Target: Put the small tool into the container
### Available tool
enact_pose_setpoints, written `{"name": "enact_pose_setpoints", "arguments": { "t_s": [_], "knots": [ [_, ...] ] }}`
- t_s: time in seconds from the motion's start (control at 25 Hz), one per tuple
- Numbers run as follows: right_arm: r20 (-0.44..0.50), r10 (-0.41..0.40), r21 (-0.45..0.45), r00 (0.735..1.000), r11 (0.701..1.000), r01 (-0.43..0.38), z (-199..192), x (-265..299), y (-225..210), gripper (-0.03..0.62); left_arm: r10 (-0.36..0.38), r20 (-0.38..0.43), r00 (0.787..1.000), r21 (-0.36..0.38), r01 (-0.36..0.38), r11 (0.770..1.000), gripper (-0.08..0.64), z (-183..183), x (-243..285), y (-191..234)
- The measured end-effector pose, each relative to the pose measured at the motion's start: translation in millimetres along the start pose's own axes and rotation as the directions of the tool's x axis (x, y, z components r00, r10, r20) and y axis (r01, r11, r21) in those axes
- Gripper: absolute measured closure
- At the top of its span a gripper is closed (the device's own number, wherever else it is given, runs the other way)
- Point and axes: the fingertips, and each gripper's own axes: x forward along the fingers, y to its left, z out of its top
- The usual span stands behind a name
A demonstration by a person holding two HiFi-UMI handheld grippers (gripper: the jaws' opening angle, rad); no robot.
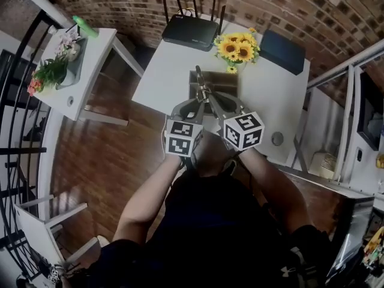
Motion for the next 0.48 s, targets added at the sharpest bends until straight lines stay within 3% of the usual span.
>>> {"name": "enact_pose_setpoints", "arguments": {
  "t_s": [0.28, 0.48],
  "knots": [
    [-0.114, -0.011, -0.085, 0.993, 0.996, 0.001, -33.1, 21.2, -5.3, 0.568, -0.026, -0.065, 0.998, -0.104, 0.019, 0.994, 0.503, -31.9, 16.8, 6.9],
    [-0.168, -0.016, -0.120, 0.986, 0.993, -0.004, -51.2, 25.6, -11.3, 0.568, -0.007, -0.100, 0.995, -0.106, -0.004, 0.994, 0.500, -50.0, 26.5, 9.7]
  ]
}}
